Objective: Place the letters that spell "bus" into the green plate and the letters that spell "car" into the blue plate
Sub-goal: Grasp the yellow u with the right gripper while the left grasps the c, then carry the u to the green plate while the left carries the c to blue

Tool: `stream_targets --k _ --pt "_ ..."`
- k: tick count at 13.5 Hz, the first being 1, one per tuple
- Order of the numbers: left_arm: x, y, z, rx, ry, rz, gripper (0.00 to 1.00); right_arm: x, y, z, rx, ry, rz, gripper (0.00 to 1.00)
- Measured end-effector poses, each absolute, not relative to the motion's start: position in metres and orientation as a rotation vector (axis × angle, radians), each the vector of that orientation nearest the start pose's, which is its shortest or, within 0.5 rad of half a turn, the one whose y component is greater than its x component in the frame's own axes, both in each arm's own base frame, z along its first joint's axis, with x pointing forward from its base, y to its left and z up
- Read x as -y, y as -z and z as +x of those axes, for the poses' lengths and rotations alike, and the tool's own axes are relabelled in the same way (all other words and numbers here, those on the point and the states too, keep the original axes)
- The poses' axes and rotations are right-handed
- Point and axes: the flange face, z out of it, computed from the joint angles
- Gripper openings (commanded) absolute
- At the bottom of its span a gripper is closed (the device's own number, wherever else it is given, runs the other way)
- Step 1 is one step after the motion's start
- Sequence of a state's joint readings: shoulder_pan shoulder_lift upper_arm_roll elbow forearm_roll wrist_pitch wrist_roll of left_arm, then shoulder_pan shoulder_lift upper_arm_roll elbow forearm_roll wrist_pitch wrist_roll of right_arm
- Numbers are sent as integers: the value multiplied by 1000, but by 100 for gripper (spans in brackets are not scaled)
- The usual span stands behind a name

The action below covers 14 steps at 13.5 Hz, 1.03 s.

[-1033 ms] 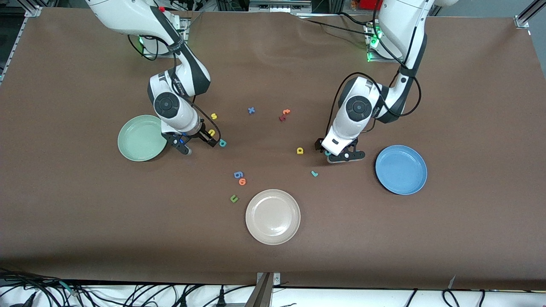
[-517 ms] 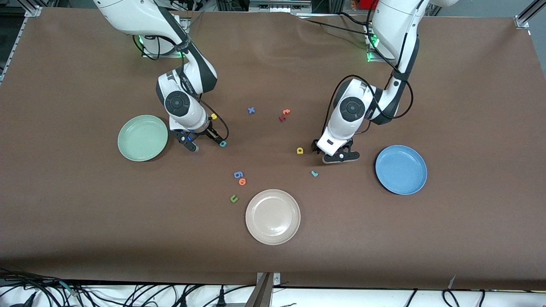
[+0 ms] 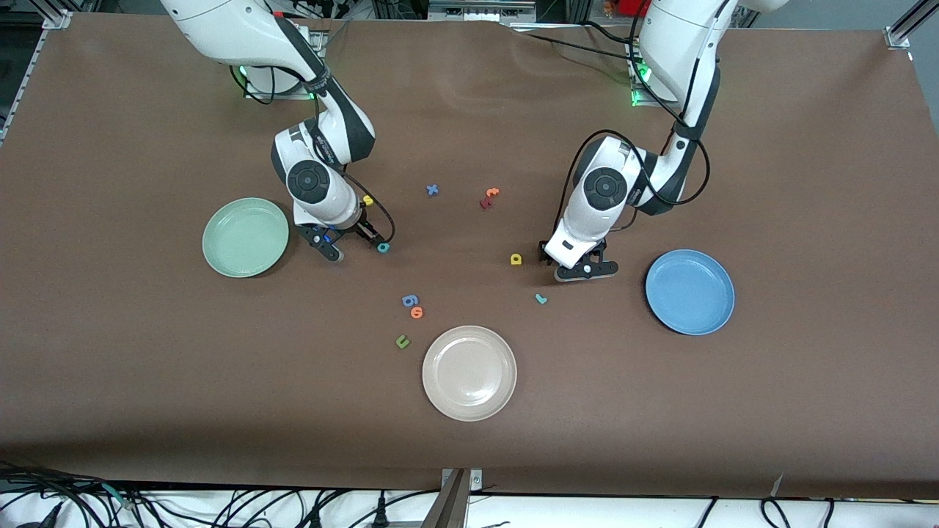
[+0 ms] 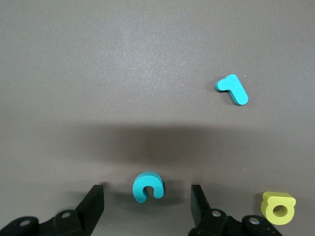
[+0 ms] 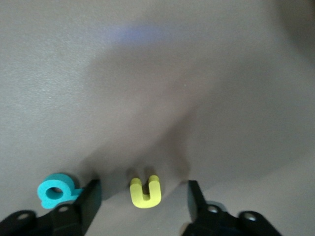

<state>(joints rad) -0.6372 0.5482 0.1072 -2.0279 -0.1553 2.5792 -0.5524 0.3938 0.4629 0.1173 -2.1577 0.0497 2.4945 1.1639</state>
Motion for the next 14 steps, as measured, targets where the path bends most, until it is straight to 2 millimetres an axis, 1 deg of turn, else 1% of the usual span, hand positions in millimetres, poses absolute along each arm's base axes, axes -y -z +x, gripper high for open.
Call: stream_targets --k 1,3,4,5,6,9,11,12,13,14 --pt "301 -174 518 219 -7 -3163 67 -272 -173 482 -1091 -222 -2975 34" --pt "301 -173 518 221 -4 -3163 58 -272 -173 482 -1089 -221 -2975 16" --pt "301 -172 518 221 -6 -3162 51 -272 -173 483 -1088 -220 -2974 11" --pt "300 -171 518 222 -8 -3160 47 -273 -174 483 -1088 -219 -2974 4" --pt "300 -169 518 223 -10 -3159 44 -272 -178 483 -1088 -221 -2976 0" --pt "299 -171 519 228 -6 -3159 37 -272 -176 483 -1089 -226 -2978 0" --pt "298 -171 519 229 -5 -3158 35 -271 -178 484 -1087 -229 -2982 0" --pt "298 -171 520 230 -5 -3158 33 -269 -184 487 -1084 -251 -2998 0" --pt "298 -171 520 231 -4 -3158 33 -265 -197 494 -1071 -286 -3025 0" --pt "298 -172 520 232 -4 -3158 33 -257 -216 503 -1053 -325 -3056 0"
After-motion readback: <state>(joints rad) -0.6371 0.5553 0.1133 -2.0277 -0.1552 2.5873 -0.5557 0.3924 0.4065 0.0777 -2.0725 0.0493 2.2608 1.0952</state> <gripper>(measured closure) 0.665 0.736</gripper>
